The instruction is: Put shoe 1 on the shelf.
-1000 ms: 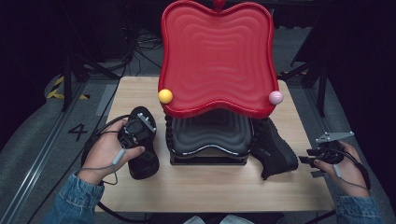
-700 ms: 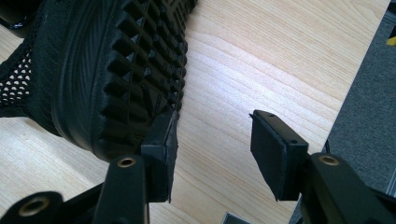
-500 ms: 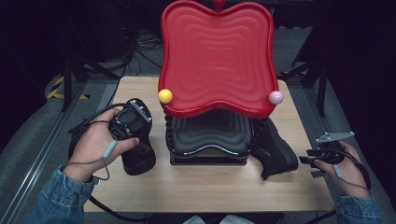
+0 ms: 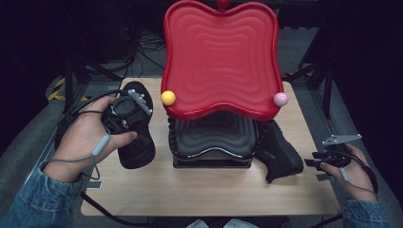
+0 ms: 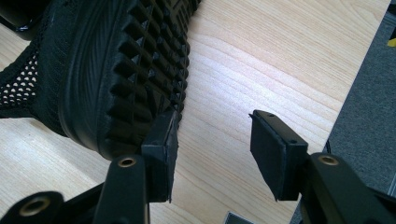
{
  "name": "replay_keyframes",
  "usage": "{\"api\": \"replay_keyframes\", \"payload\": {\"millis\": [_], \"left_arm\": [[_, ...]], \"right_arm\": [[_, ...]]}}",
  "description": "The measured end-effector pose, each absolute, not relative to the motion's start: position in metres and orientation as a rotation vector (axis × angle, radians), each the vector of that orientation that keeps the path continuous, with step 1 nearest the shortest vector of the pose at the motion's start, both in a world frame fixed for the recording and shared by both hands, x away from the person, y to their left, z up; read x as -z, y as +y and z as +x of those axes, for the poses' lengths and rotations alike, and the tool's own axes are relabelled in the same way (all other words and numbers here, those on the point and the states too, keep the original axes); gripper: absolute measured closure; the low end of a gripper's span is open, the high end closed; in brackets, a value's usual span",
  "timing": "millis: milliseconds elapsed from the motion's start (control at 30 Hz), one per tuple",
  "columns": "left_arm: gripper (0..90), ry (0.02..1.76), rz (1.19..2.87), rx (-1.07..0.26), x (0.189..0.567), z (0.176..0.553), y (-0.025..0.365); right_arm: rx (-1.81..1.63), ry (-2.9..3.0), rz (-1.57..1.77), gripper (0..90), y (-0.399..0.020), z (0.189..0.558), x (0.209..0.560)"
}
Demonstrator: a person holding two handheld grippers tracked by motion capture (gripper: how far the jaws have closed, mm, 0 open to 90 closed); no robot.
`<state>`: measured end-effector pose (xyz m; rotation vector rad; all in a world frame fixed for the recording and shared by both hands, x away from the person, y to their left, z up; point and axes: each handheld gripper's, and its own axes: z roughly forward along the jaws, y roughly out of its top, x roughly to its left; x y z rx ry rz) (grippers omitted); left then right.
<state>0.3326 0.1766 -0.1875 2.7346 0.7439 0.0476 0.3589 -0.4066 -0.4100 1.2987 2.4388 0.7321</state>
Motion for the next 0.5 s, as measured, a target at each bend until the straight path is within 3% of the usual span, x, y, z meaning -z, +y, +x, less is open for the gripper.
{"api": "replay_keyframes", "payload": {"millis": [500], "left_arm": [[86.0,0.724,2.735,-0.146,0.141,0.320,0.172]], "right_arm": [[-0.741,2.433,1.310,52.3,-0.407,0.358,0.408]]}}
